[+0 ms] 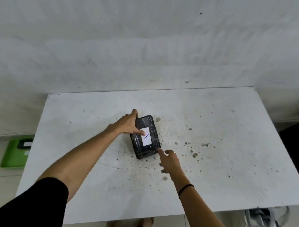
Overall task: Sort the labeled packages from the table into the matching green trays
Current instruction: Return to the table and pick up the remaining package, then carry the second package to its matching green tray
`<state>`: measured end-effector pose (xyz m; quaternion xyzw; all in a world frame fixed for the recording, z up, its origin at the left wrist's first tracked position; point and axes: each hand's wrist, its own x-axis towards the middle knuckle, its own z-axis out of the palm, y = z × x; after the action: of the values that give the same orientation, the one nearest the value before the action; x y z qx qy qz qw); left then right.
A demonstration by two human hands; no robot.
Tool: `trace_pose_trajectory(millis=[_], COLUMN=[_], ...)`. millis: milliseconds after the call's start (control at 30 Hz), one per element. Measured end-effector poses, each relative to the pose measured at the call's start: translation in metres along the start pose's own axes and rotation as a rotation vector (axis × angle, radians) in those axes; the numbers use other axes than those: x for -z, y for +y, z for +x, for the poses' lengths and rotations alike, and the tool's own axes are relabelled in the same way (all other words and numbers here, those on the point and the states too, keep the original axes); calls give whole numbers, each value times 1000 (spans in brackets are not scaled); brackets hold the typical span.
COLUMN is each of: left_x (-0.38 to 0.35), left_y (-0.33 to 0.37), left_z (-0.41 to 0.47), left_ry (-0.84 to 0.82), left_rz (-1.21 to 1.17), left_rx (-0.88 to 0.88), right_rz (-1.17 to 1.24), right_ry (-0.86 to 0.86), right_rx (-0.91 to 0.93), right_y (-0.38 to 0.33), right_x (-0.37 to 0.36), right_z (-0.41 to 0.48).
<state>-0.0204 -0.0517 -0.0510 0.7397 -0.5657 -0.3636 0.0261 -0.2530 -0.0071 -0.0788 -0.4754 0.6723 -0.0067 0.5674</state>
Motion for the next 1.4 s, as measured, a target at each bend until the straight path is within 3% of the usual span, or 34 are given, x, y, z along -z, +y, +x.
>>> trace_pose_trajectory(millis=[100,233,433,667,833,1100,1400], left_x=[6,30,98,174,200,210,208], left_y=[0,6,22,38,28,-60,-263], left_z=[-14,-46,-99,-162,-195,-237,-349], left_ry=[52,200,433,693,779,885,1164], left_rz=[-90,-335,-594,-708,-724,-739,-827], left_rx=[-50,-68,-178,-350,-377,-175,226], right_rz=[92,236,581,651,583,373,227], right_ry=[-14,109,225,285,277,86,-95], right_rx=[-43,38,501,870,1000,1039,1028], right_y=[-6,-25,-99,-197,-233,-267,-302], right_x=[-10,-14,4,30,22,-54,-238], right_z=[-8,-30,-74,-139,-167,-178,-210])
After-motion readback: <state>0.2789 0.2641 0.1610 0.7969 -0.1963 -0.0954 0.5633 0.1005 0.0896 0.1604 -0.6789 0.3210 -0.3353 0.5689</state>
